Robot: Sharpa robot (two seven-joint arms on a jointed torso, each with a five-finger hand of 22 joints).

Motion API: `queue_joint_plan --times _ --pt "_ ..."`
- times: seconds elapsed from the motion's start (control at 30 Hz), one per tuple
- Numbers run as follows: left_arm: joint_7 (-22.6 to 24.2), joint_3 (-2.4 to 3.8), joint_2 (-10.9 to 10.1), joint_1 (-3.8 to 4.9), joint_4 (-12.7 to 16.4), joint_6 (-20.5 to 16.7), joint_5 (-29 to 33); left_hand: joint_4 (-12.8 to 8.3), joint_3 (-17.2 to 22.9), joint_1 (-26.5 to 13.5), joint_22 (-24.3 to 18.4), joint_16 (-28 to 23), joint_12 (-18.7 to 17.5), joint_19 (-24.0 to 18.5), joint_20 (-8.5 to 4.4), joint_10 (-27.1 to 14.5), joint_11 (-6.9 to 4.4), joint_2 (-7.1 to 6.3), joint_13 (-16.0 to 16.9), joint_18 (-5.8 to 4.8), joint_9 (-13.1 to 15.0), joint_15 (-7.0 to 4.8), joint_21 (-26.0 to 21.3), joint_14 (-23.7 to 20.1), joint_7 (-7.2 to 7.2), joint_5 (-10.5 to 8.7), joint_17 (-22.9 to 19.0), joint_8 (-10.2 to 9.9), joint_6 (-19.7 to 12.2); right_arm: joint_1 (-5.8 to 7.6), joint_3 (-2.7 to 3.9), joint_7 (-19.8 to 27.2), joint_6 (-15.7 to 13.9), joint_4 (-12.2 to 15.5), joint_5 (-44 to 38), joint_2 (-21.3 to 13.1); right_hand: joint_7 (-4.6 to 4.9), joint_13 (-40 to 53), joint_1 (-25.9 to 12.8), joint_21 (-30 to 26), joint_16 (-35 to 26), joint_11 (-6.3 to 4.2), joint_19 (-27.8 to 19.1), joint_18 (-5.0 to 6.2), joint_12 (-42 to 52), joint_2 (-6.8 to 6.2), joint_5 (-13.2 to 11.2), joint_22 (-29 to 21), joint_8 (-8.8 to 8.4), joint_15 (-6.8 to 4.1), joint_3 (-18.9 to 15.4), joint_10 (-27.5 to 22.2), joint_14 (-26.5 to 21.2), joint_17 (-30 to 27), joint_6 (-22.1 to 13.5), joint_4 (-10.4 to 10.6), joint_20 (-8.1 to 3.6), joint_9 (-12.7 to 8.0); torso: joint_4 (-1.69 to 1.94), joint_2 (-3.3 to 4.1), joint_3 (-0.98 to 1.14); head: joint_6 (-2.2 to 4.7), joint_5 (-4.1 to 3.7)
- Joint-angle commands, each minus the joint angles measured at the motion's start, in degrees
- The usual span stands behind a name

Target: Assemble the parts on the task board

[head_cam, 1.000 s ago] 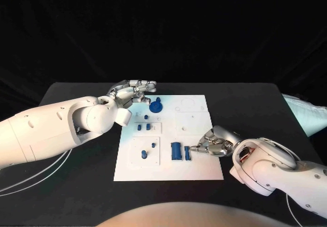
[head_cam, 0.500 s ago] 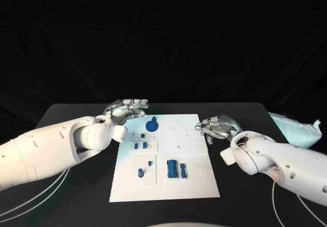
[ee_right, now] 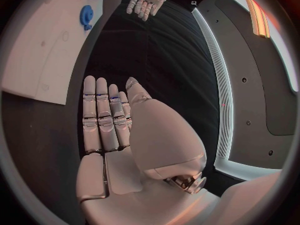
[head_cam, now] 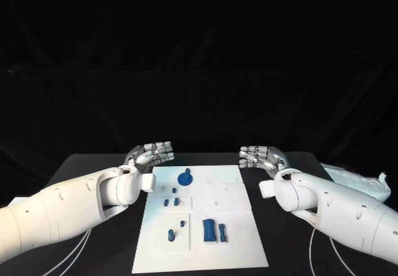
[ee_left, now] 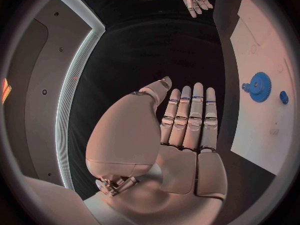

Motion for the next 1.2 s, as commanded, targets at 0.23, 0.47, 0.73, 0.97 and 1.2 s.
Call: queue_joint_plan --times 0.23,0.47,0.73,0.97,1.2 --pt "1.2 0.14 0.4 -0.36 0.1 -1.7 0.3 -3.7 -8.6 -29.3 -14.7 -6.9 -7.0 -17.0 -4.84 -21.8 -2.86 2.96 -3.6 -2.96 -3.8 -2.42 -3.5 -21.0 -4.16 -2.47 -4.6 -3.6 -20.2 0.5 -0.48 2.6 1.4 -0.7 2.5 0.5 -4.09 -11.2 -33.8 -10.2 -7.0 -3.1 -18.2 -3.06 -3.9 -0.74 -3.9 -10.8 -3.73 -5.85 -1.8 -22.2 -22.7 -8.0 -19.4 -6.4 -4.09 -6.6 0.69 -0.47 0.52 1.31 -0.2" --pt "2.9 0.95 -0.5 -1.31 4.8 -8.3 -2.8 -3.7 -12.0 -42.3 -19.2 -8.4 -7.0 -24.2 -7.36 -31.6 -4.45 7.33 -3.6 -4.35 -3.8 -7.78 -3.5 -30.3 -5.78 -6.59 -9.3 -7.7 -29.3 2.72 -4.04 6.2 -5.1 5.5 6.6 -1.2 -5.94 -11.2 -47.7 -12.9 -7.0 -8.47 -27.5 -4.64 -3.9 -0.74 -5.4 -13.9 -3.73 -5.85 -1.8 -32.1 -33.6 -9.9 -28.4 -6.4 -5.97 -8.2 1.84 -0.96 1.49 2.36 -0.58" --pt "6.1 2.47 -2.1 -3.07 13.6 -20.5 -8.5 -3.7 -14.7 -52.6 -22.9 -12.7 -7.0 -29.8 -9.33 -39.3 -9.03 7.33 -3.6 -5.17 -3.8 -7.78 -3.5 -37.8 -10.41 -6.59 -9.3 -7.7 -36.5 6.55 -10.17 12.2 -16.4 16.0 13.7 -4.2 -11.26 -11.2 -58.7 -15.0 -7.0 -8.47 -34.8 -5.88 -3.9 -0.74 -10.1 -16.3 -3.73 -5.85 -1.8 -40.0 -42.2 -11.5 -35.5 -6.4 -11.35 -12.6 1.84 -0.96 1.49 2.36 -0.58" --pt "7.4 3.11 -2.8 -3.82 17.3 -25.7 -10.9 -3.7 -16.5 -59.7 -25.3 -12.7 -7.0 -33.7 -14.57 -44.5 -9.03 7.33 -3.6 -9.86 -3.8 -7.78 -3.5 -42.8 -10.41 -6.59 -9.3 -7.7 -41.4 7.87 -12.27 14.3 -20.3 19.6 16.2 -5.2 -11.26 -11.2 -66.2 -16.4 -7.0 -8.47 -39.9 -10.19 -3.9 -0.74 -10.1 -17.9 -3.73 -5.85 -1.8 -45.4 -48.0 -15.5 -40.3 -6.4 -11.35 -12.6 1.84 -0.96 1.49 2.36 -0.58" --pt "7.5 3.14 -2.8 -3.86 17.5 -26.0 -11.0 -3.7 -17.7 -64.5 -27.0 -12.7 -7.0 -36.2 -14.57 -48.2 -9.03 7.33 -3.6 -9.86 -3.8 -7.78 -3.5 -46.2 -10.41 -6.59 -9.3 -7.7 -44.8 7.88 -12.29 14.3 -20.3 19.6 16.2 -5.2 -11.26 -11.2 -71.3 -20.6 -7.0 -8.47 -43.2 -10.19 -3.9 -0.74 -10.1 -22.6 -3.73 -5.85 -1.8 -49.0 -52.0 -15.5 -43.6 -6.4 -11.35 -12.6 1.84 -0.96 1.49 2.36 -0.58"
